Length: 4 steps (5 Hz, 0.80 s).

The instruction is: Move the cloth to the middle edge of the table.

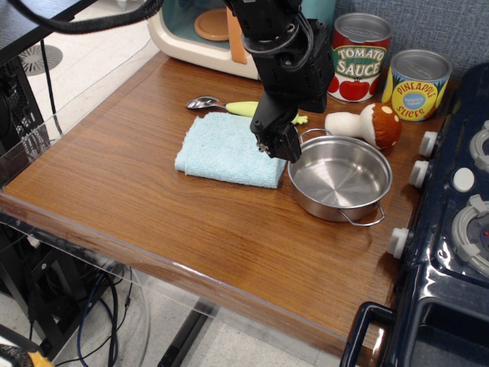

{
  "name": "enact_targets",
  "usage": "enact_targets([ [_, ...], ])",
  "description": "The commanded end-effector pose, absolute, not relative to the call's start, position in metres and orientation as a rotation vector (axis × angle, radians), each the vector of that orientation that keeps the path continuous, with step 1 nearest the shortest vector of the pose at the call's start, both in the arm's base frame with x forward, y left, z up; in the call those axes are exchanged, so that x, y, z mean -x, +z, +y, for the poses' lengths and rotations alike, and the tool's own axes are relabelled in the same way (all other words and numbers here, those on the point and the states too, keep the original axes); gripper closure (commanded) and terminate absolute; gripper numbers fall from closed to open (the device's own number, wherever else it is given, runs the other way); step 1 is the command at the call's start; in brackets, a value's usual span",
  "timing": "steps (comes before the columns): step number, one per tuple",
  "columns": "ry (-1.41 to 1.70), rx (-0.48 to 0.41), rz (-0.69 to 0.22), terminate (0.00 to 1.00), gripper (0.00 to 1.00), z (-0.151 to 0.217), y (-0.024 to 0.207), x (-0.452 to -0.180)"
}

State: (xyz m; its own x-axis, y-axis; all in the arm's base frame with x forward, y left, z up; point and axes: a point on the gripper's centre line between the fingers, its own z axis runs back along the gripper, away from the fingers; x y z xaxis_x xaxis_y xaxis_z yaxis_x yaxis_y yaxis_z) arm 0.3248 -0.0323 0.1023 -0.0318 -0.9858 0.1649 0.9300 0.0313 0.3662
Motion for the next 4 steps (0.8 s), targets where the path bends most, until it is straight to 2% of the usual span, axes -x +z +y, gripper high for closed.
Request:
enact_targets([
  [1, -1.547, -0.162, -0.429, 0.0, 0.0, -0.032, 0.102, -0.325],
  [2, -1.441, -0.196, -0.422, 0.0, 0.0, -0.006, 0.106, -0.334],
  [3, -1.379, -0.247, -0.331, 0.0, 0.0, 0.008, 0.096, -0.347],
  [4, -1.321, -0.232, -0.305, 0.0, 0.0, 0.026, 0.085, -0.361],
])
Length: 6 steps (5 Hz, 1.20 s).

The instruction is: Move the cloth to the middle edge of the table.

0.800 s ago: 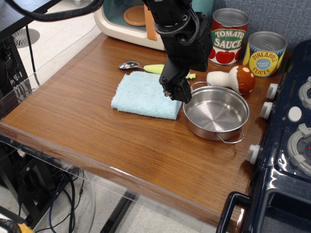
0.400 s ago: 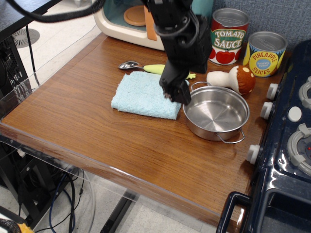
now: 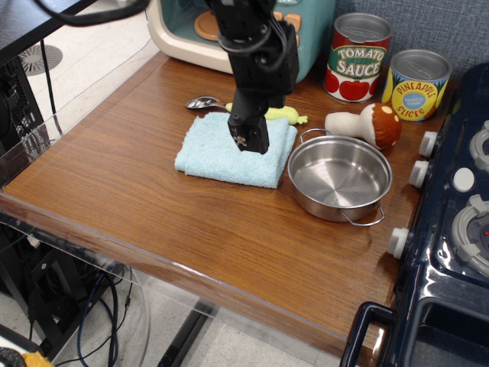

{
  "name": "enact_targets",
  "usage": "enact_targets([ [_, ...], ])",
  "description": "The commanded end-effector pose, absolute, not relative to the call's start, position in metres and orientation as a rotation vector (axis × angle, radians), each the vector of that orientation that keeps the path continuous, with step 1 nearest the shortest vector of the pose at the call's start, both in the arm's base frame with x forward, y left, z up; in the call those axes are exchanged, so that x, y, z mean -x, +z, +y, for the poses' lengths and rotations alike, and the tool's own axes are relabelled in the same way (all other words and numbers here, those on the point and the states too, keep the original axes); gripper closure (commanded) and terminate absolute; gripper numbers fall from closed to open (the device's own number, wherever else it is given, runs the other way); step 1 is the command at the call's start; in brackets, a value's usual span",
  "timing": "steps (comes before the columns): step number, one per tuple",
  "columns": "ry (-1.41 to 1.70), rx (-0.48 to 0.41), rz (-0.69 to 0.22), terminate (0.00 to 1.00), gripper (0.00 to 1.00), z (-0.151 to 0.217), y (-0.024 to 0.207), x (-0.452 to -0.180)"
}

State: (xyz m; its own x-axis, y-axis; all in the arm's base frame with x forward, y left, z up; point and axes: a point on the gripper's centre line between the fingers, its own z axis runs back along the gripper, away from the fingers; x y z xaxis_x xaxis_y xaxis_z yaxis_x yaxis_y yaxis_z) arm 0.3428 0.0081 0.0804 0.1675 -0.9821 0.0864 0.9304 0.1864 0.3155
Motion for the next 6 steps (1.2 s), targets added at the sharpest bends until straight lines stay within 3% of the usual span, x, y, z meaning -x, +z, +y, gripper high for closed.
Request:
enact_targets([
  [1, -1.29, -0.254, -0.23, 0.0, 0.0, 0.042, 0.066, -0.375],
  [4, -1.217, -0.218, -0.107, 0.0, 0.0, 0.055, 0.027, -0.384],
  [6, -1.084, -0.18, -0.004, 0.0, 0.0, 0.064, 0.03, -0.354],
])
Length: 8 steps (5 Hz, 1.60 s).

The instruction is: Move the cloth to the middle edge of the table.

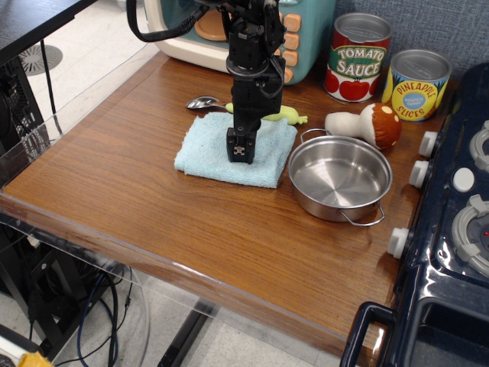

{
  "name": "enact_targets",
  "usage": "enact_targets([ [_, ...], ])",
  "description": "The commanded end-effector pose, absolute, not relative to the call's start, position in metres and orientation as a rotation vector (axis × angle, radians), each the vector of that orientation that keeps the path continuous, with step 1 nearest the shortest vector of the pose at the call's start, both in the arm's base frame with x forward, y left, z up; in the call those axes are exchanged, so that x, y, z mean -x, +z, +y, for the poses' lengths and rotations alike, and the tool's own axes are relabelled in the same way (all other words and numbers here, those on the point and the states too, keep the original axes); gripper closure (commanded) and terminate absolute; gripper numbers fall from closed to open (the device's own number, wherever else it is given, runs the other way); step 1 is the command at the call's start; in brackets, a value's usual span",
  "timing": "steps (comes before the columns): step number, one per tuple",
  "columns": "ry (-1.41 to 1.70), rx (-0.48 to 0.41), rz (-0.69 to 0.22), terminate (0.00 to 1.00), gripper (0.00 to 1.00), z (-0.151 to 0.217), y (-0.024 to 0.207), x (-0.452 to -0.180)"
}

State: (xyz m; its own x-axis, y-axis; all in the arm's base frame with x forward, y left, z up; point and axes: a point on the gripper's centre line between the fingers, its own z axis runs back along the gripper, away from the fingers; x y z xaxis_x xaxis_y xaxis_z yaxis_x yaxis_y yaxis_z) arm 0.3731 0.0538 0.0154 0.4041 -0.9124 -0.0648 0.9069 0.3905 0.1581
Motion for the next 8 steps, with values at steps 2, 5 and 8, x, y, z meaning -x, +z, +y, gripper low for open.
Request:
enact_targets([
  [2, -1.089, -0.178, 0.036, 0.0, 0.0, 0.059, 0.034, -0.309],
  [5, -1.223, -0.164, 0.098, 0.0, 0.0, 0.032, 0.019, -0.249],
  [8, -1.164, -0.178, -0.08, 0.0, 0.0, 0.026, 0.06, -0.277],
])
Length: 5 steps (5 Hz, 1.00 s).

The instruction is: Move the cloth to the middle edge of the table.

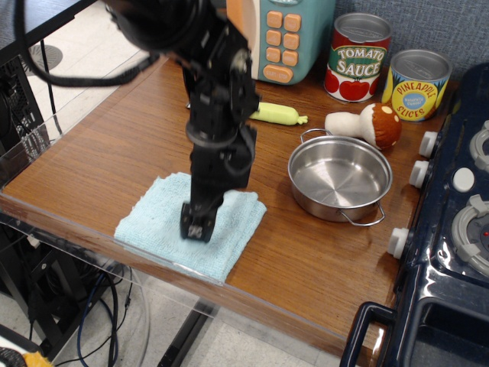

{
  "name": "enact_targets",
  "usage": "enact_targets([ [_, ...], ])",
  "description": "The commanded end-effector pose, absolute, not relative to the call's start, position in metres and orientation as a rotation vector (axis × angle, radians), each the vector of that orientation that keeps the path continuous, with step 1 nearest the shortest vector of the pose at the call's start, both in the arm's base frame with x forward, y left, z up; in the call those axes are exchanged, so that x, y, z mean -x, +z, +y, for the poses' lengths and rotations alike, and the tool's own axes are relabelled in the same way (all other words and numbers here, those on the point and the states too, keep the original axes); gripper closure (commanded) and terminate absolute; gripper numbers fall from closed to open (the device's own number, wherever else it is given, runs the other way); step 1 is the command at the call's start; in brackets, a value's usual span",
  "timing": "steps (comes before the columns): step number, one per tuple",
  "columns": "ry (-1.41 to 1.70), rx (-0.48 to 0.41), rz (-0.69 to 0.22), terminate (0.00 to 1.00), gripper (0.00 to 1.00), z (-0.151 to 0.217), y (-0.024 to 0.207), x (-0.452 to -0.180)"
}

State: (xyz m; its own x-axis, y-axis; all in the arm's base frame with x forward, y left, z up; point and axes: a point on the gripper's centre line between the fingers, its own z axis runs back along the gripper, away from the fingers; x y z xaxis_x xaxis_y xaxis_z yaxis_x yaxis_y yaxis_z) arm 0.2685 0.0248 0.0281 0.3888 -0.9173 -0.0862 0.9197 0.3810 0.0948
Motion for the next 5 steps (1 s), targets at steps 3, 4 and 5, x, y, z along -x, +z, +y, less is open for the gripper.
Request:
enact_targets([
  [3, -1.147, -0.242, -0.163, 0.0, 0.0, 0.027, 0.093, -0.264],
  [4, -1.147, -0.242, -0.163, 0.0, 0.0, 0.027, 0.093, -0.264],
  [5, -1.147, -0.242, -0.163, 1.0, 0.0, 0.027, 0.093, -0.264],
])
